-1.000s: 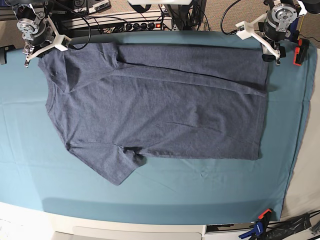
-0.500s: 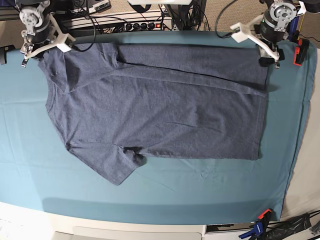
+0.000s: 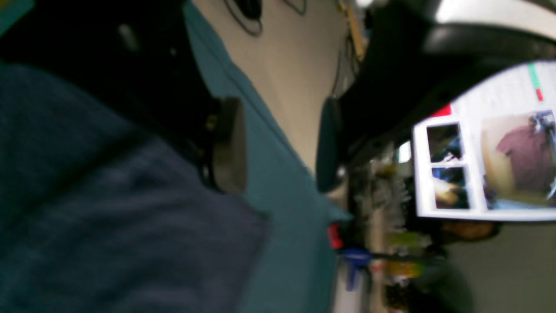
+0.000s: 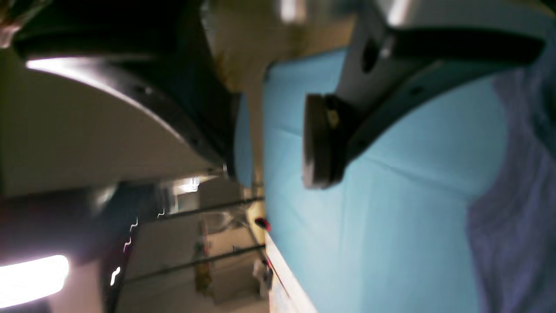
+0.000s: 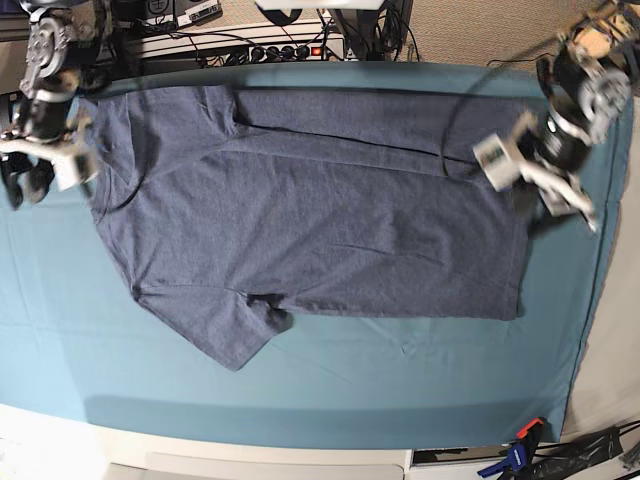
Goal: Fold the T-shirt properly
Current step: 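Raise both grippers off the shirt and swing them toward the hem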
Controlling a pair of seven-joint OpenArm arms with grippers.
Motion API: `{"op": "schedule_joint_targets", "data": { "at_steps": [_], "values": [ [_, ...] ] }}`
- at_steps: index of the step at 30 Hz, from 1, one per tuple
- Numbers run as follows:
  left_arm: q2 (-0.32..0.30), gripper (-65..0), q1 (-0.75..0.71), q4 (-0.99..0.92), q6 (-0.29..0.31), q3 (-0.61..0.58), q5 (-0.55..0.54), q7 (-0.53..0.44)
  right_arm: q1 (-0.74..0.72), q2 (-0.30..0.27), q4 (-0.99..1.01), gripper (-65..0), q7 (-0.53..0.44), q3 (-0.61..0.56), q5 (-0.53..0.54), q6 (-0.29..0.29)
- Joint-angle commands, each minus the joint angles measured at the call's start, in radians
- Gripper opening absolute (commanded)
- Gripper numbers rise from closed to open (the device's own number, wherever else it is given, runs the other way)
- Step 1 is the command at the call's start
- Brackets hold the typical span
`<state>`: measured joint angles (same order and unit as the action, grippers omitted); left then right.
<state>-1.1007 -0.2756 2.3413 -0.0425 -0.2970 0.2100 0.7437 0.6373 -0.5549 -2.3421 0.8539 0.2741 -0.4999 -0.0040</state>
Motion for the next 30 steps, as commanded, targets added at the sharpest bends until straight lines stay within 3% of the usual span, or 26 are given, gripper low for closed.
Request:
{"op": "schedule_joint_targets", "data": {
  "at_steps": [1, 7, 13, 18, 21, 25, 30],
  "values": [
    [-0.010, -36.7, 0.023, 0.015, -0.009, 0.033, -0.012, -0.023, -0.037, 0.003, -0.014, -43.7, -0.035, 0.018, 0.008, -0.020],
    [0.038, -36.7, 0.076, 0.015, 0.014, 0.084, -0.132, -0.076, -0.172, 0.099, -0.014, -43.8, -0.093, 0.019, 0.195, -0.018],
    [0.056, -36.7, 0.159, -0.137, 0.018, 0.084, -0.203, -0.123, -0.192, 0.100, -0.014, -43.7, -0.156, 0.019, 0.307, -0.021],
    [0.056, -36.7, 0.236, -0.229, 0.042, 0.084, -0.276, -0.136, -0.209, 0.000, 0.128, -43.8, -0.203, 0.019, 0.338, 0.005],
    [0.056, -36.7, 0.265, -0.254, 0.045, 0.084, -0.324, -0.145, -0.236, -0.067, 0.208, -43.8, -0.217, 0.020, 0.414, 0.003],
    [0.056, -36.7, 0.302, -0.300, 0.071, 0.084, -0.362, -0.151, -0.288, -0.124, 0.331, -43.8, -0.238, 0.020, 0.553, 0.003],
    [0.056, -36.7, 0.341, -0.364, 0.097, 0.084, -0.410, -0.159, -0.386, -0.169, 0.480, -43.8, -0.244, 0.021, 0.622, 0.002]
  ]
}}
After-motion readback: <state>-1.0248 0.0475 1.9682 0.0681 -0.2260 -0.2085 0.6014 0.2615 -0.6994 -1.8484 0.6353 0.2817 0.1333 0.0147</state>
